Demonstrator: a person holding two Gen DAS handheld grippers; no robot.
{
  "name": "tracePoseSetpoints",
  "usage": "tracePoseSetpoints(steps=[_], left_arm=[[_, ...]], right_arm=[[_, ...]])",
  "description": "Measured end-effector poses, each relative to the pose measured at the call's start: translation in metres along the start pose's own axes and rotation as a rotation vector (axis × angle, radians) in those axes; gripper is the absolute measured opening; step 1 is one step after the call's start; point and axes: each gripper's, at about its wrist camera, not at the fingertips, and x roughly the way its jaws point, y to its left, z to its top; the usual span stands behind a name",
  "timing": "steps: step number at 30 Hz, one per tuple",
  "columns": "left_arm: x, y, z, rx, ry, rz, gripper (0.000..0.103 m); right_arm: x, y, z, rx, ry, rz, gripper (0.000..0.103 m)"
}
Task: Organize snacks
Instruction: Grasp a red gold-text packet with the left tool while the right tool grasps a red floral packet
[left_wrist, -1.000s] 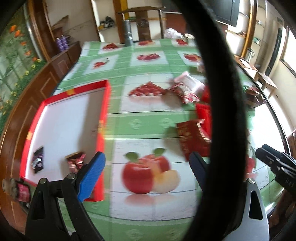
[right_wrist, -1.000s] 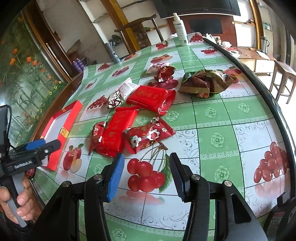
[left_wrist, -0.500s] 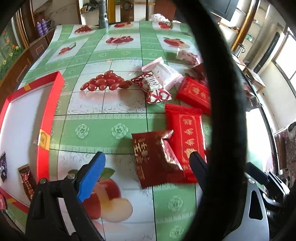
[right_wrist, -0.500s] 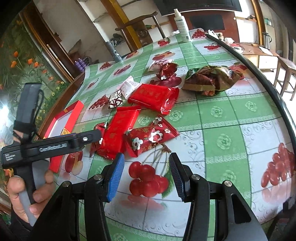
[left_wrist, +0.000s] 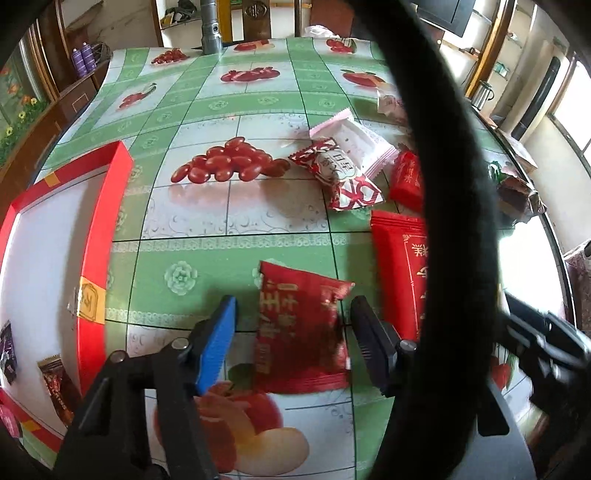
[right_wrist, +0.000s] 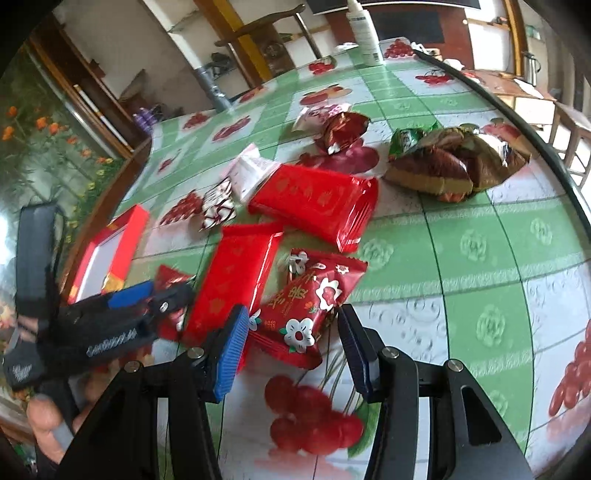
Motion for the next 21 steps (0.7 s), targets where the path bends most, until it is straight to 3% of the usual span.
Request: tracePoseSetpoints(steps=[6,10,12,19,21], left_arm=[[0.0,0.006,0.0,0.006,-0.006,-0.005,0.062],[-0.003,0.01,-0.003,0.003,-0.016,0.009,0.046],[-0.004,0.013,-0.004,-0.008,-0.014,-0.001,0.046],[-0.005,0.012,-0.006,-0.009,-0.01,0.012,0.046],[-0.006,0.012,-0.008,-0.008,-0.01,0.012,0.045]], right_arm=[[0.011,0.013,0.008,-0.07,-0.015,-0.108,0.05],[0.013,0.013,0.008,-0.096,-0.038,-0.151,0.05],[0.012,0.009,0.009,-0.081,-0.045,-0.152,0.045],[0.017,0.008,0.02,-0.058,-0.043,-0.169,0.047],[0.018,0.01,0.02,-0.081,-0.051,-0.187,0.039]])
